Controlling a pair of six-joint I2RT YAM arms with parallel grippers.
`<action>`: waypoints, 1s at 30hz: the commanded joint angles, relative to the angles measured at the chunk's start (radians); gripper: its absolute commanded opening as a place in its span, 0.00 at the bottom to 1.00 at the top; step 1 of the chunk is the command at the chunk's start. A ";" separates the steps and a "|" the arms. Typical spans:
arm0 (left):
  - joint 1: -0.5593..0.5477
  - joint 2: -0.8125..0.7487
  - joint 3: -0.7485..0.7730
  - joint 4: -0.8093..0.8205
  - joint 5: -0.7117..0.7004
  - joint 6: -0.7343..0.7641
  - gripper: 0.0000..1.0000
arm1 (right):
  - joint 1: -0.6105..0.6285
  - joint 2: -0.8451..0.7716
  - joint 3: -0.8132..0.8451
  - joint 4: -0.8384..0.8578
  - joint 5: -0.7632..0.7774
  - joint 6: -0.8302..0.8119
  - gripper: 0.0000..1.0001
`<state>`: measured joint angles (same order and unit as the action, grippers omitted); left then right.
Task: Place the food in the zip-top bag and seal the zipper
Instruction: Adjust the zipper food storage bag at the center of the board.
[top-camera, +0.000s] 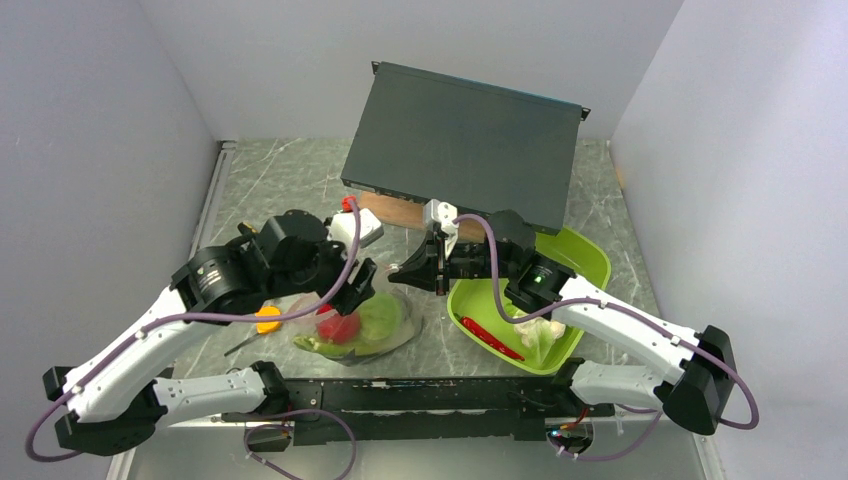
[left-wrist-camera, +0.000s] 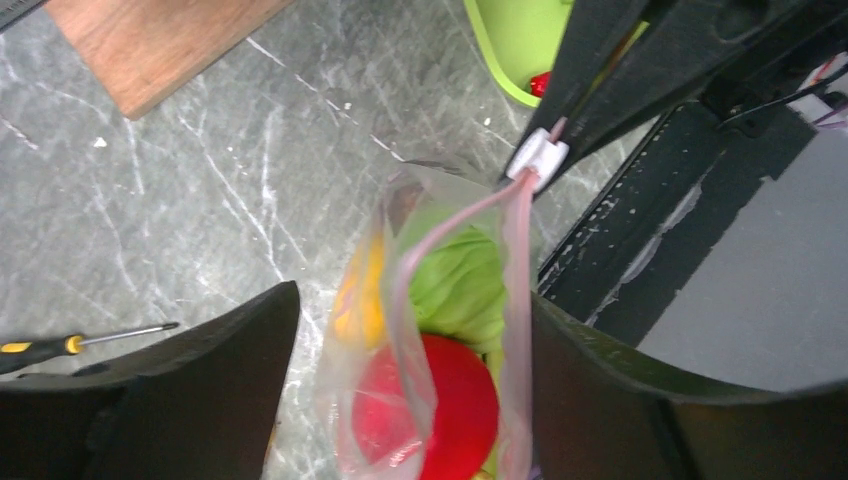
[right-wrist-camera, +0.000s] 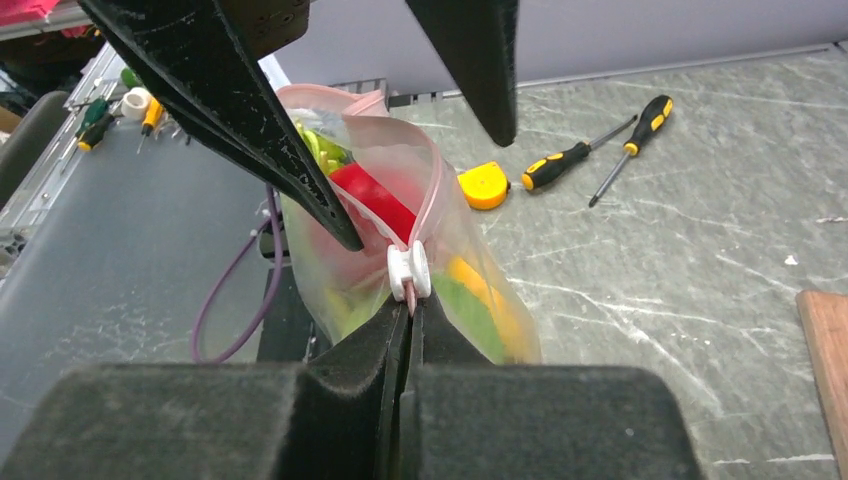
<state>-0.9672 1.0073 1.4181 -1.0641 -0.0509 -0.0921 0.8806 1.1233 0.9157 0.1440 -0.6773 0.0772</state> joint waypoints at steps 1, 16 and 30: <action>0.002 0.003 0.064 -0.001 -0.057 0.080 0.86 | 0.000 -0.020 0.085 -0.038 -0.058 -0.026 0.00; 0.002 -0.041 -0.058 0.109 0.082 0.117 0.38 | 0.000 0.007 0.124 -0.073 -0.077 -0.024 0.00; 0.002 -0.237 -0.251 0.340 0.141 -0.062 0.00 | 0.000 -0.020 -0.055 0.215 -0.028 0.028 0.49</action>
<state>-0.9672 0.8246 1.1885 -0.8494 0.0494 -0.0925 0.8803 1.1233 0.8734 0.2356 -0.7048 0.1013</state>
